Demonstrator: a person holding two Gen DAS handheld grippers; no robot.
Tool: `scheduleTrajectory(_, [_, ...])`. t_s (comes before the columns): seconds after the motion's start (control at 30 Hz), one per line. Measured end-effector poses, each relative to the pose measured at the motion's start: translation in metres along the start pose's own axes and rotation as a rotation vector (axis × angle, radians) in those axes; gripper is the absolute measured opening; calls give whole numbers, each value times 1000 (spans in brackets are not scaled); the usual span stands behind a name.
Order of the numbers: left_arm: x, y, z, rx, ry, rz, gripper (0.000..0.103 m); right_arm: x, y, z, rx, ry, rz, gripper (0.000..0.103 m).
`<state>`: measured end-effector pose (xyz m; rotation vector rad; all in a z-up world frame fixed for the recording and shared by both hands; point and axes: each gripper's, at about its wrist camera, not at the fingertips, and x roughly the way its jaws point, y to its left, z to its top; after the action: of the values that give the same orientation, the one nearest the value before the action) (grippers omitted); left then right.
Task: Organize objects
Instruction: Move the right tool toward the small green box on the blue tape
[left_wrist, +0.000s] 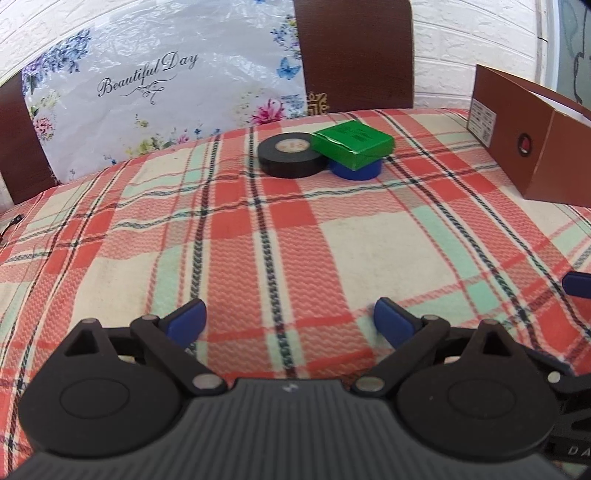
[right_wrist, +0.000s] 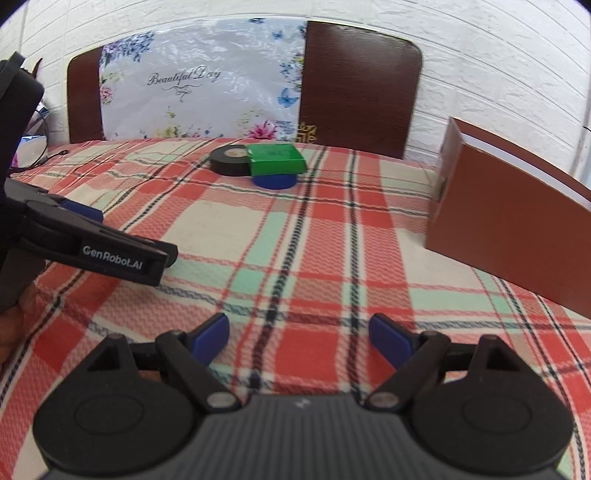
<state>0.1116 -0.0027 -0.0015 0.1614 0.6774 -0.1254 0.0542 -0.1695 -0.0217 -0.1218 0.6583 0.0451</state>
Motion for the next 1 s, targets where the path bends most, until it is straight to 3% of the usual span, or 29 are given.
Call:
scheduleTrajectory(0.4, [16, 32, 6, -62, -12, 39, 103, 34, 17, 26, 7, 7, 47, 89])
scheduleTrajectory(1.0, [34, 48, 14, -110, -55, 23, 103, 82, 17, 61, 40, -11, 6, 90])
